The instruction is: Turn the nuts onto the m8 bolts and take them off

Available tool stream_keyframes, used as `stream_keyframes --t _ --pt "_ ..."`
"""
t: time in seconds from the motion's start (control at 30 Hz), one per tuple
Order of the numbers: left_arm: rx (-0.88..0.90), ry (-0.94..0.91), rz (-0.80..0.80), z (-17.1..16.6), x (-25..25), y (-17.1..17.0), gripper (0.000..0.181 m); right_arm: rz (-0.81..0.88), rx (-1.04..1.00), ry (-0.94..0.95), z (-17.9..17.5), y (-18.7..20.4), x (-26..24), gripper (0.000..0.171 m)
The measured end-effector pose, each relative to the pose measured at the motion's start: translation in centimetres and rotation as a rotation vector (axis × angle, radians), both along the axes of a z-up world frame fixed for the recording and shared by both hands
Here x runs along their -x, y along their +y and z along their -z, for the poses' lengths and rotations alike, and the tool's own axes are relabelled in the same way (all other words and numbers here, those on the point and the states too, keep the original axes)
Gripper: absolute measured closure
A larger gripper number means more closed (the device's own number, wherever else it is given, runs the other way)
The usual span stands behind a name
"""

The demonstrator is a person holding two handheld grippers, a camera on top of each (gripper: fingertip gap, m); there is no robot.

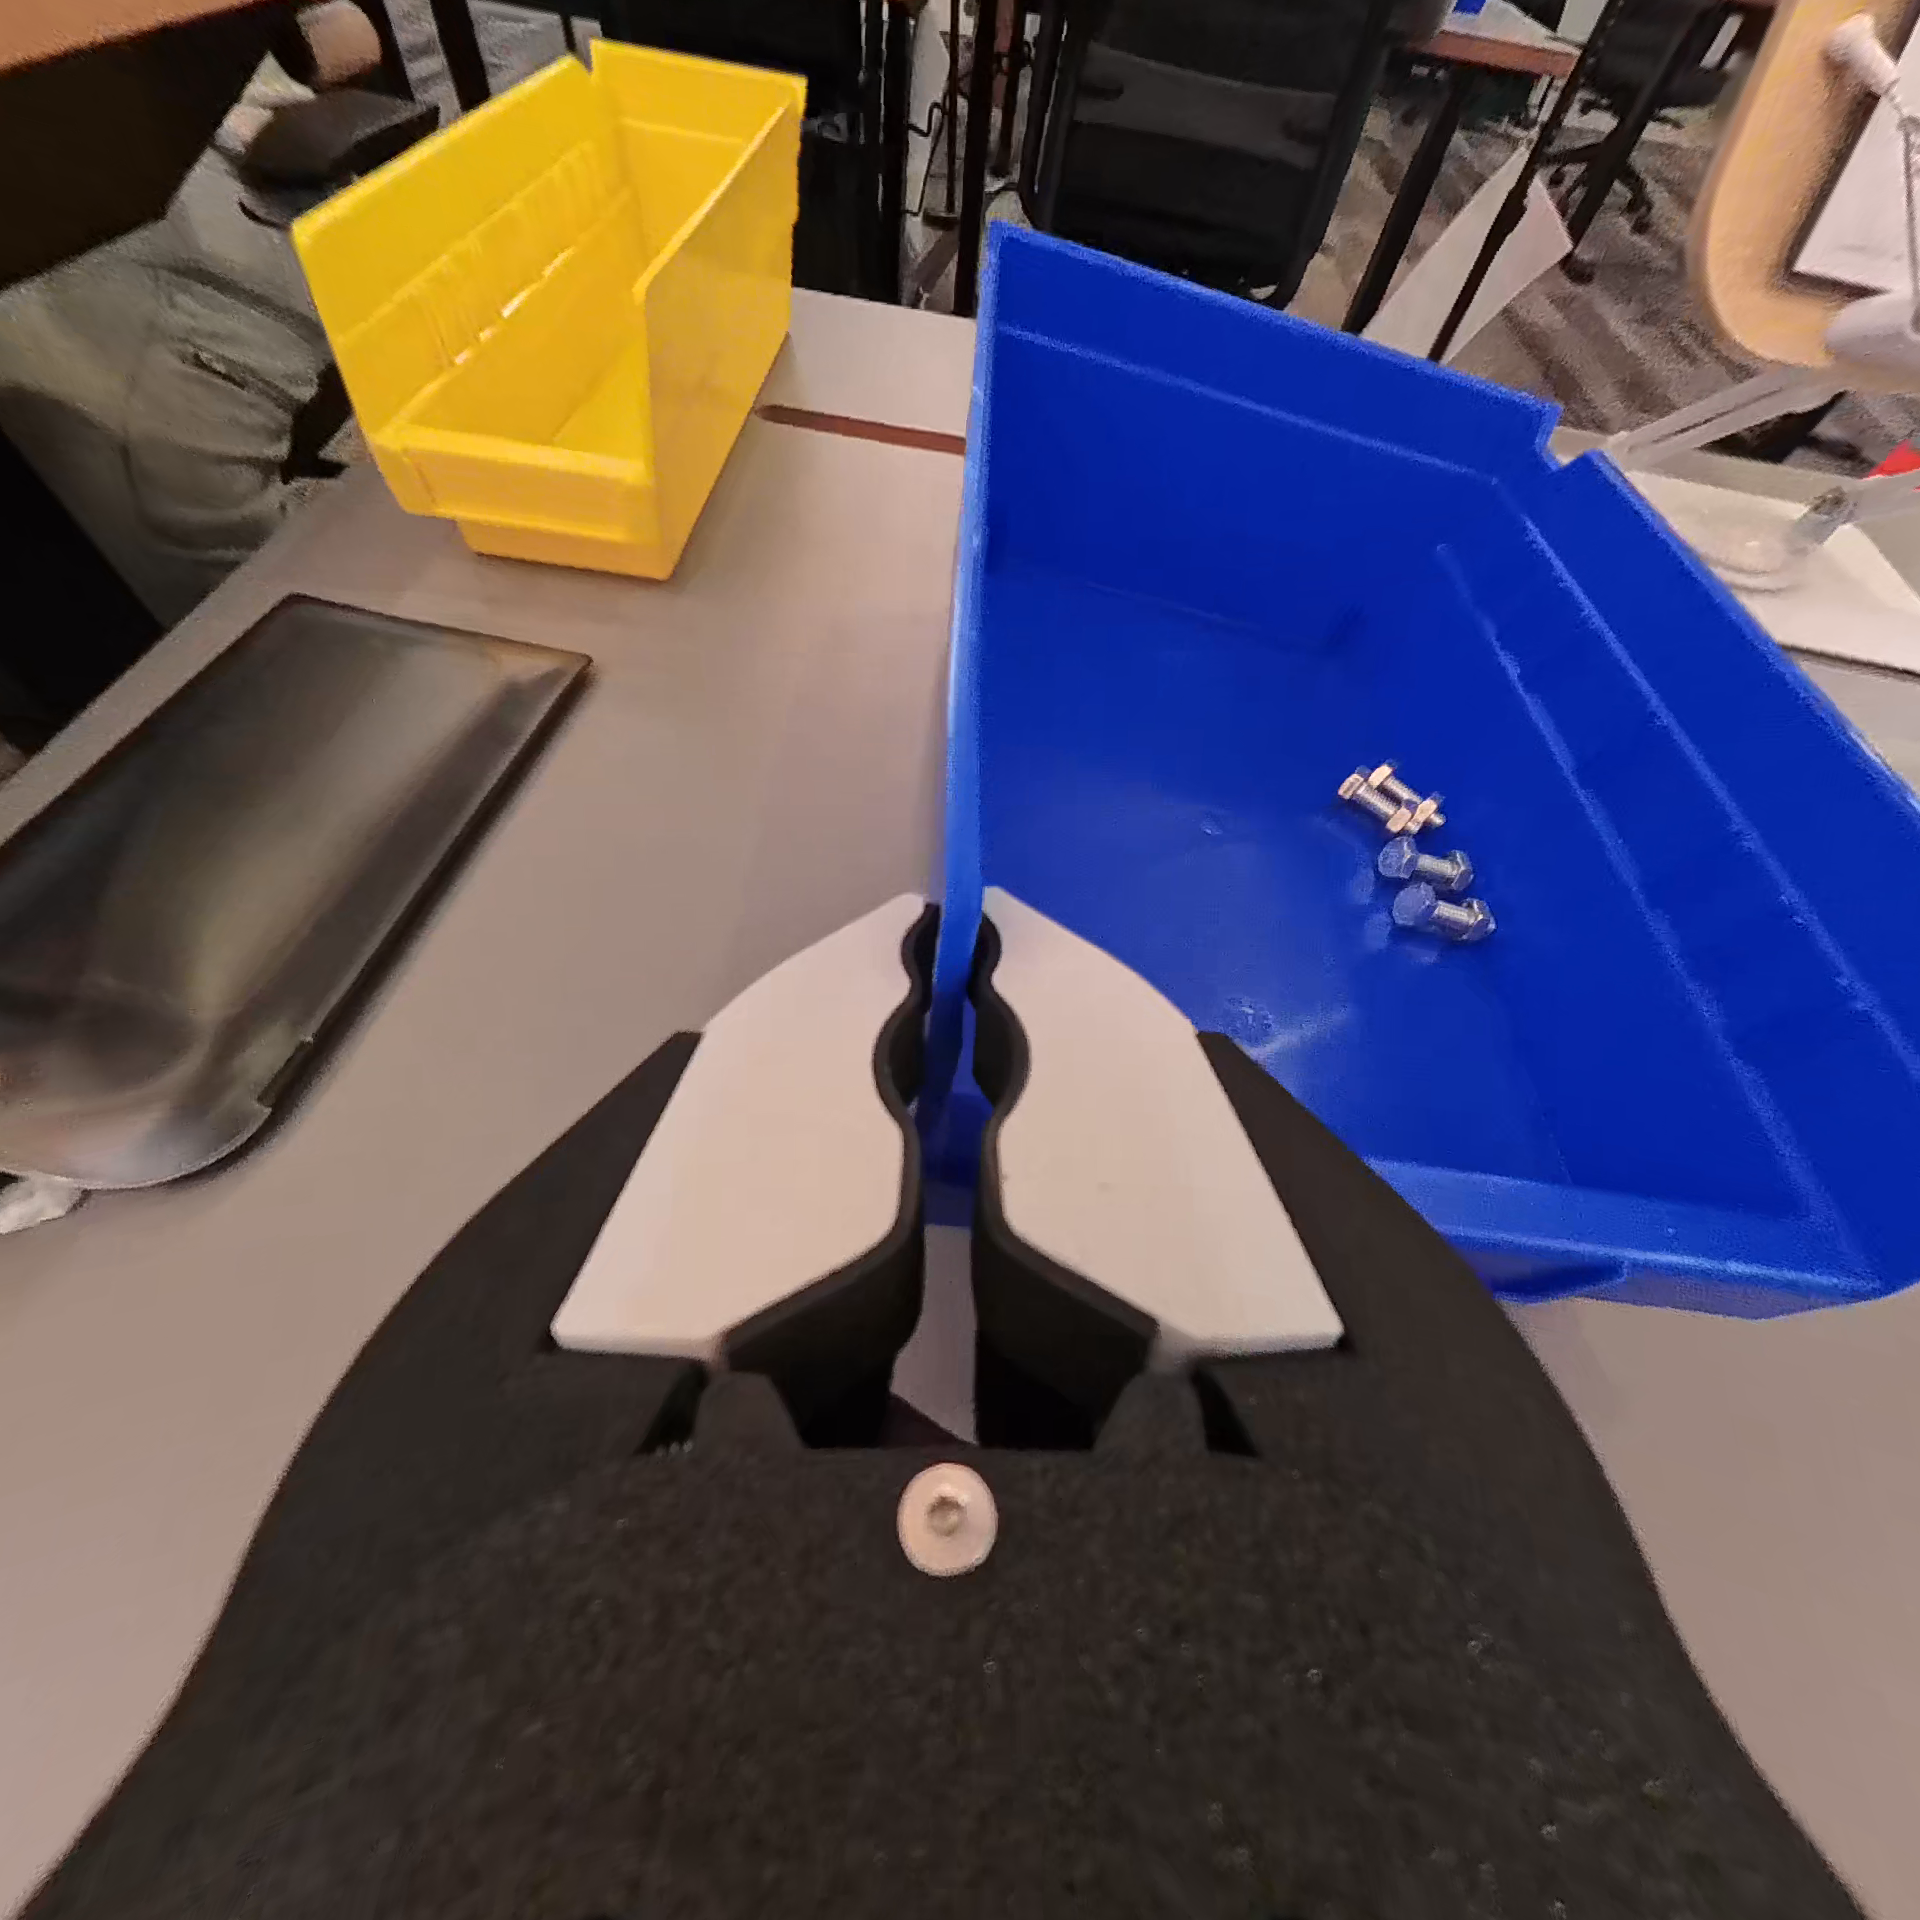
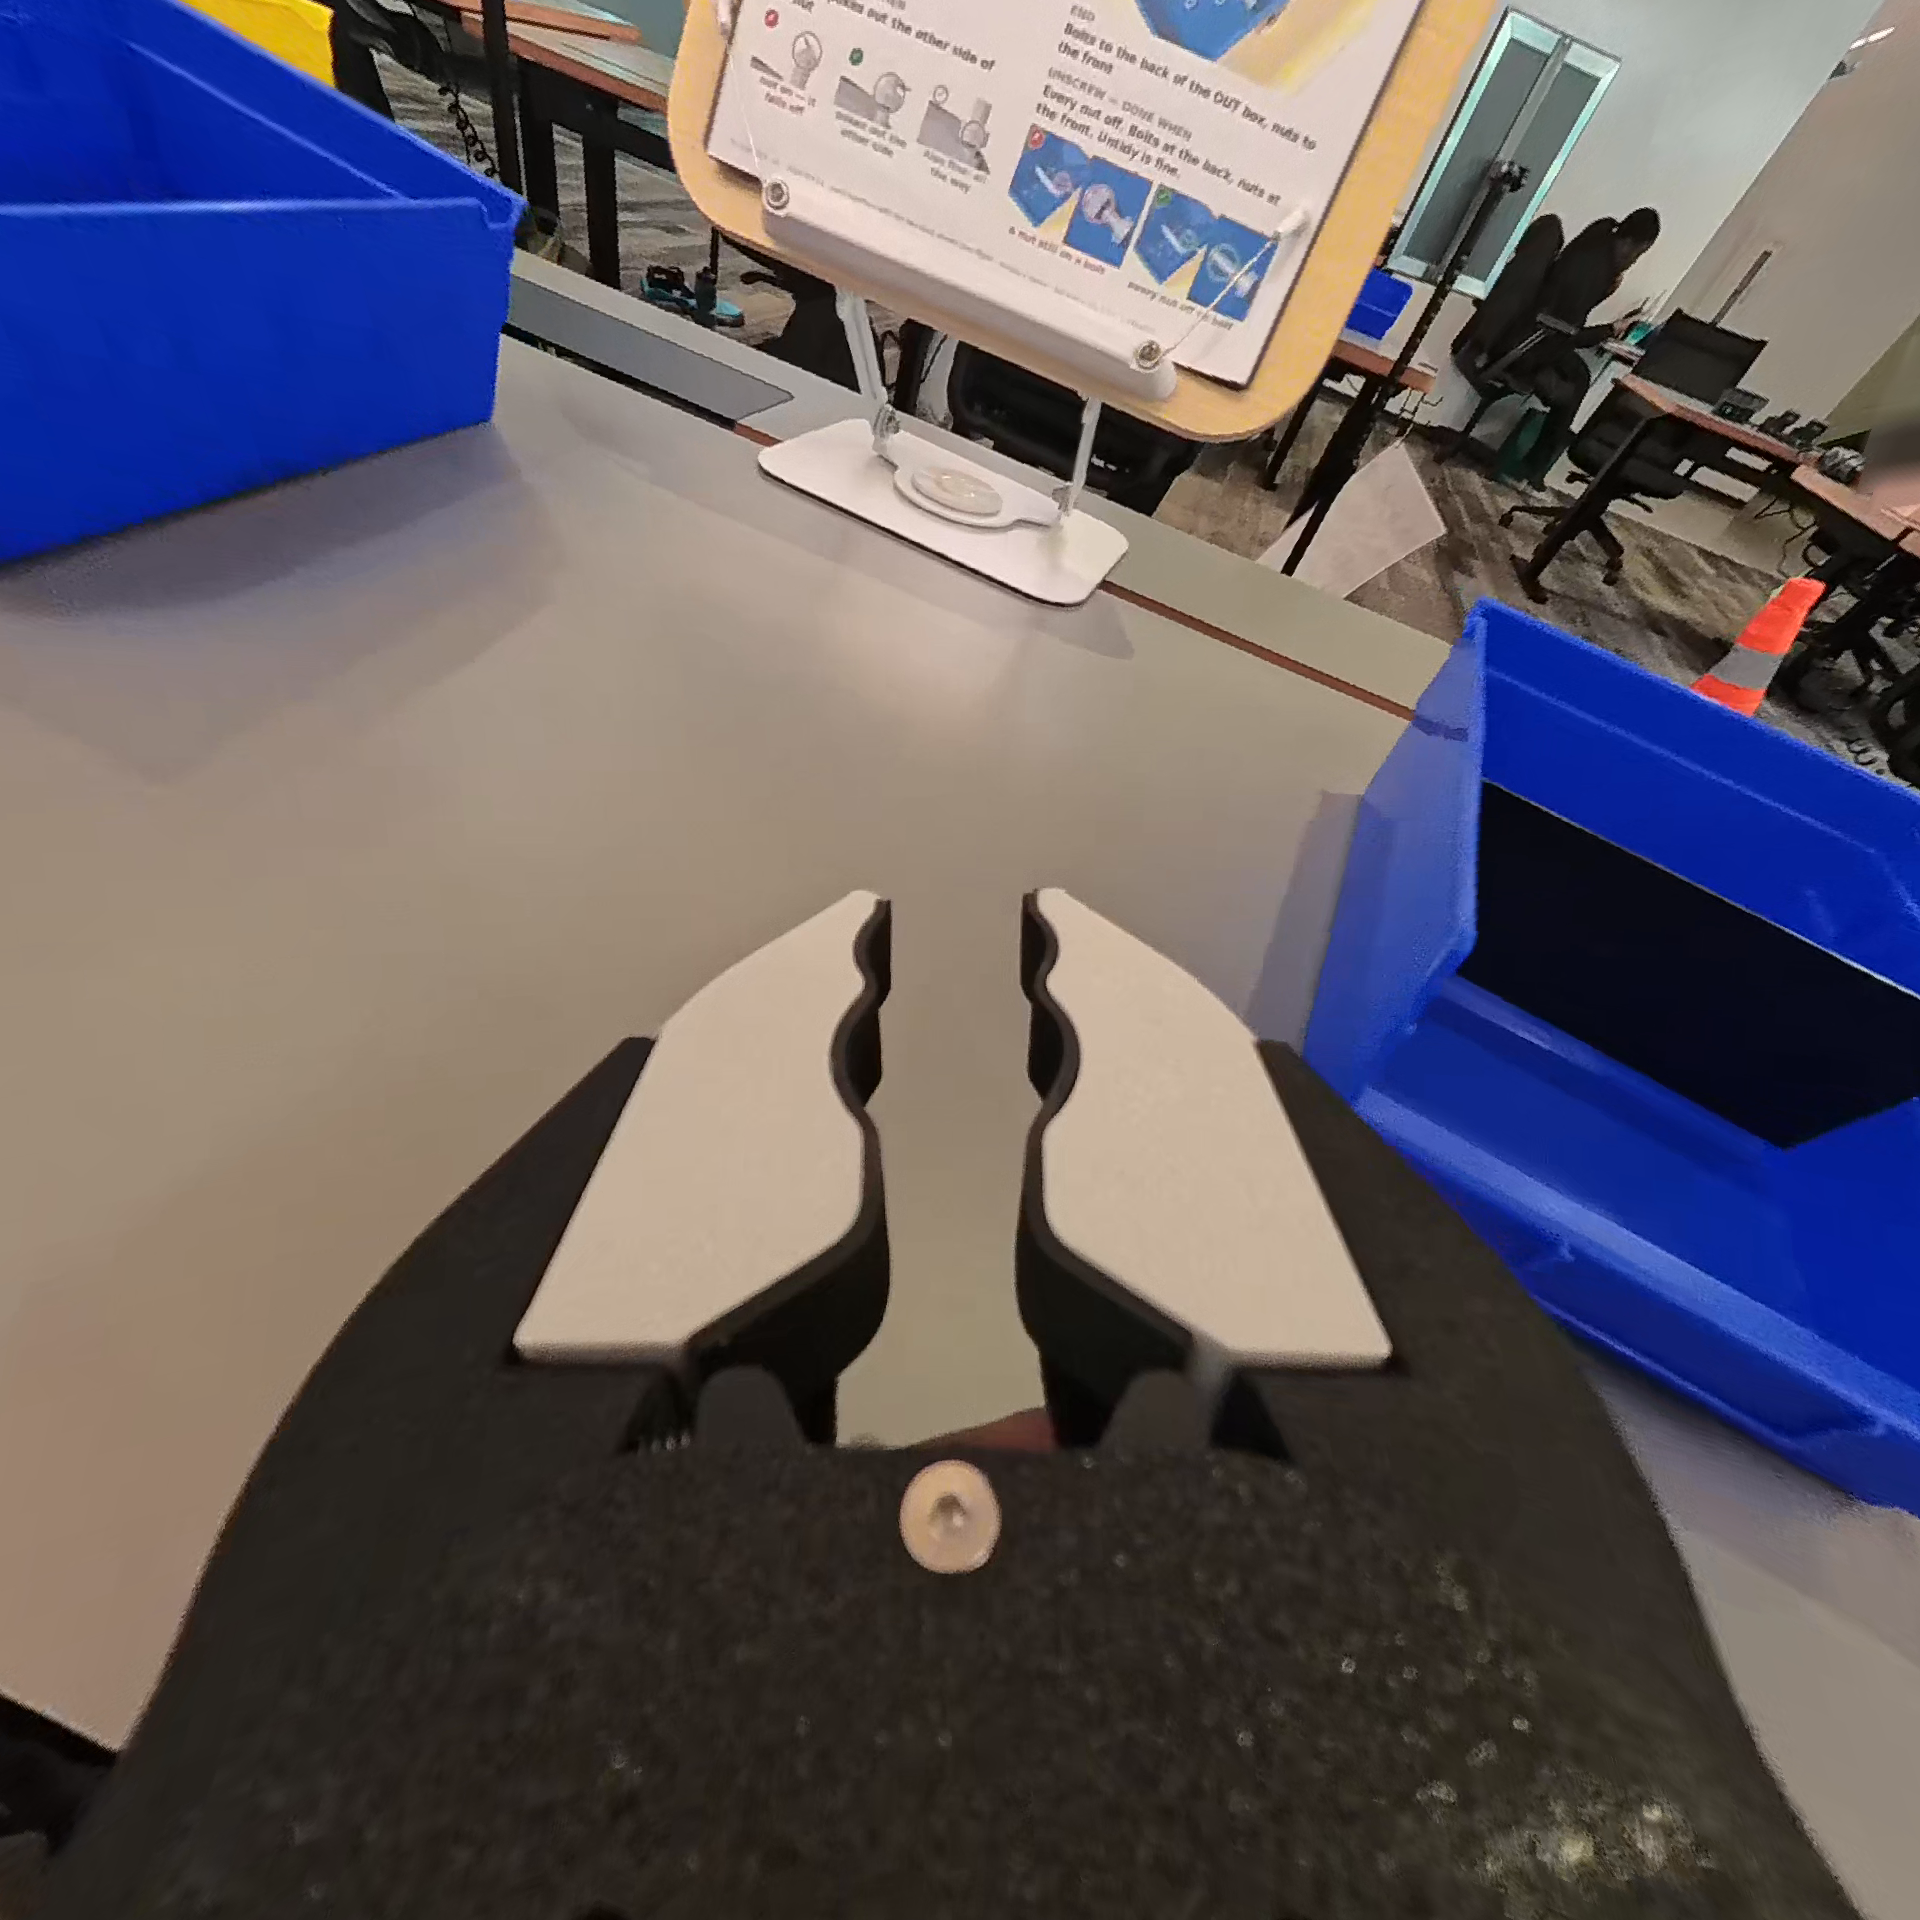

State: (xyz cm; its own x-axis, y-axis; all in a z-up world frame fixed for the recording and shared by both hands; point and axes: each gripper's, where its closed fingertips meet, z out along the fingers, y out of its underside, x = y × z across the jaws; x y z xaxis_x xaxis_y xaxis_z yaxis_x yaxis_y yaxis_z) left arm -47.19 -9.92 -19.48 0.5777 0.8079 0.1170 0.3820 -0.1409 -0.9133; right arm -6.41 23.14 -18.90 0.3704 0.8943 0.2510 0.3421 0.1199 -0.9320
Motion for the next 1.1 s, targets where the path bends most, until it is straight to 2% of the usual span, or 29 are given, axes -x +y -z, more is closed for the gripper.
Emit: stream_keyframes --t 0.2,0.4,0.47,0.57,0.7,0.8,0.97,1.03,1.1 --pt "-0.012 -0.05 0.057 1.8 0.9 -0.7 0.178 -0.013 0.036 -0.013 0.3 -0.4 0.7 0.148" --pt "-0.086 -0.078 0.096 2.8 0.5 -1.0 0.175 0.019 0.152 -0.06 1.9 0.9 1.0 0.146" --pt "-0.096 -0.074 0.091 2.5 0.2 -1.2 0.153 0.033 0.195 -0.054 2.1 1.6 1.0 0.142" --pt "-0.095 -0.025 0.048 1.1 -1.0 -2.2 0.134 0.105 0.173 -0.039 1.3 4.0 0.2 0.135" --pt "-0.103 0.142 -0.025 -2.8 -4.9 -2.7 0.122 0.306 0.038 -0.031 -0.5 8.9 -2.6 0.129" --pt "-0.145 0.183 0.004 -4.2 -9.0 -0.3 0.121 0.383 0.065 -0.043 0.1 11.5 -3.6 0.123" --pt "-0.164 0.109 0.213 -2.1 -15.7 7.0 0.122 0.393 0.109 -0.129 2.9 14.1 -2.7 0.124" --pt "-0.138 0.08 0.28 -0.9 -17.6 9.3 0.122 0.372 0.129 -0.167 3.8 14.4 -2.0 0.136" --pt "-0.127 0.06 0.331 -0.3 -18.9 10.8 0.122 0.347 0.143 -0.17 4.1 14.3 -1.6 0.163"
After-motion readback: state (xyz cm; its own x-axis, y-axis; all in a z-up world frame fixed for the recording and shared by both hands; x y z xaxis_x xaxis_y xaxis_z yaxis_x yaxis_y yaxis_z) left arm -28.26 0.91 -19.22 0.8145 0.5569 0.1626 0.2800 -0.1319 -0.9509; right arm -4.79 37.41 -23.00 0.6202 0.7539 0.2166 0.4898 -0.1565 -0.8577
